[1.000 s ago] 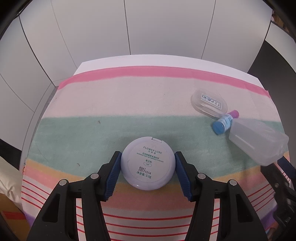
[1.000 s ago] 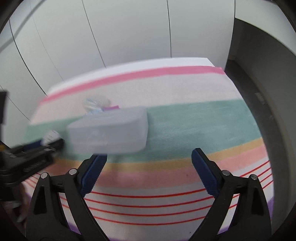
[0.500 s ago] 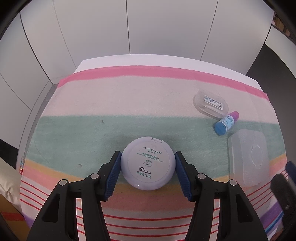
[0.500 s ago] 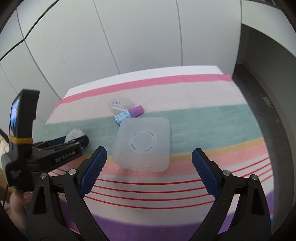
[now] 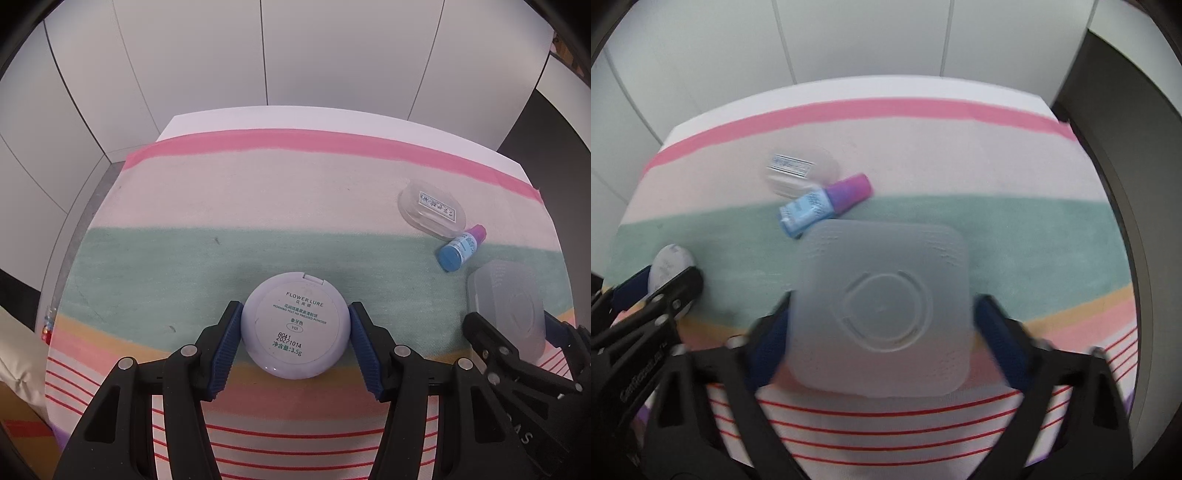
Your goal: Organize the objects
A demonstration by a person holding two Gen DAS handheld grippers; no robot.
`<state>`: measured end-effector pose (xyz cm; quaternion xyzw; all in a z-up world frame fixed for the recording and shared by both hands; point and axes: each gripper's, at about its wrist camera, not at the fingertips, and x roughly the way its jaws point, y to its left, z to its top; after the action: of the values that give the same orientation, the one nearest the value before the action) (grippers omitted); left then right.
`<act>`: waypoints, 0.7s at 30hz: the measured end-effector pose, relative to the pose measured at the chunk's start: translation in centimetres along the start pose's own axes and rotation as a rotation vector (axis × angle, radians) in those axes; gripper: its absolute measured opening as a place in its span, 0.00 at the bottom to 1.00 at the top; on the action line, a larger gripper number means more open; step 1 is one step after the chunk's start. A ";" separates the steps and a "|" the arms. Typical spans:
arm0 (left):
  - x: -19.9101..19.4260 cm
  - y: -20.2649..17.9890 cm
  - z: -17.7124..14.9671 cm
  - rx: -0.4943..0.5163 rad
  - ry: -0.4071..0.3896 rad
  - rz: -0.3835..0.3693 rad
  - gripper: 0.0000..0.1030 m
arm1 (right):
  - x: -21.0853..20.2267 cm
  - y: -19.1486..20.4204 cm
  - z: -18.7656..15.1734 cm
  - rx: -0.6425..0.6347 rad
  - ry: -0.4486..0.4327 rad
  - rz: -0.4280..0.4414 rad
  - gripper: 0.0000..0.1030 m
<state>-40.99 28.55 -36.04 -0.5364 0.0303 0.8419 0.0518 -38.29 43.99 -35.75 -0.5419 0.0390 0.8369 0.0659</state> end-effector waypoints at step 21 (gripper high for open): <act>-17.6 -0.4 3.2 0.039 -0.170 0.053 0.57 | -15.5 -1.9 2.8 -0.021 -0.122 -0.017 0.82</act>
<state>-36.43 28.34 -18.71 -0.4607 0.0566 0.8847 0.0424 -34.27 45.24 -20.45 -0.4909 0.0216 0.8681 0.0696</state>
